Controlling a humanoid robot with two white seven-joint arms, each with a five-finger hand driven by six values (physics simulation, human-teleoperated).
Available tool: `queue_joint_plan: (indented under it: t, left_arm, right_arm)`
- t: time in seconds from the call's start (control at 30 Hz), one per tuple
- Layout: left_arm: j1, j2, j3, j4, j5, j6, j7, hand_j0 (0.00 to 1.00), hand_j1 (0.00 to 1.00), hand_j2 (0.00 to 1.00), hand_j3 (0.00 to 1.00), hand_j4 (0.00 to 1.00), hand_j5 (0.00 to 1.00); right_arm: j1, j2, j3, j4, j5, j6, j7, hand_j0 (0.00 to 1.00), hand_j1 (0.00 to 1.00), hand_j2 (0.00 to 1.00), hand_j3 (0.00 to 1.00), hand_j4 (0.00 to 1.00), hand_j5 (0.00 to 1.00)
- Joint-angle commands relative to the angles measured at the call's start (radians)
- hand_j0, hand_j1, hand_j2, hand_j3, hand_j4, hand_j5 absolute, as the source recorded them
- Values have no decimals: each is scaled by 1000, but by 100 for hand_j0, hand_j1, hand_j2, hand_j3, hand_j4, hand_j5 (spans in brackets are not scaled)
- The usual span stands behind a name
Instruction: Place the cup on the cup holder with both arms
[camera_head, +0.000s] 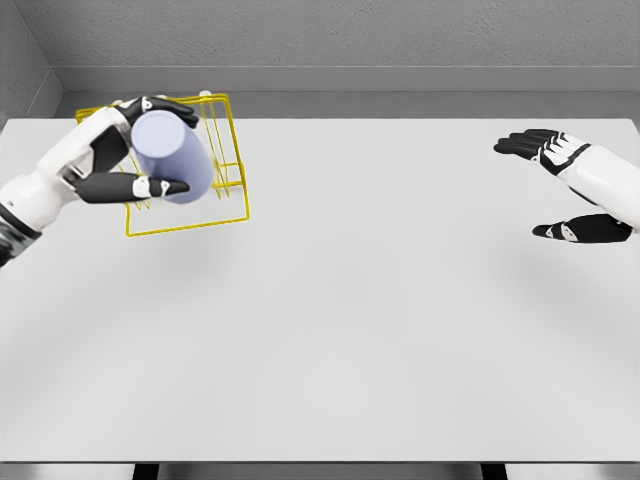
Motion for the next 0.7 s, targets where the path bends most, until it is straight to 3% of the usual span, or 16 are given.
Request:
queue_joint_plan:
  t: [0.0, 0.67]
  left_arm:
    - [0, -5, 8, 27, 5, 1, 1, 71, 71, 71, 71, 71, 71]
    - [0, -9, 20, 78, 19, -1, 3, 72, 72, 72, 72, 72, 72]
  right_arm:
    - [0, -1, 0, 0, -7, 3, -1, 100, 100, 100, 100, 100, 100]
    - [0, -1, 0, 3, -6, 3, -1, 100, 100, 100, 100, 100, 100]
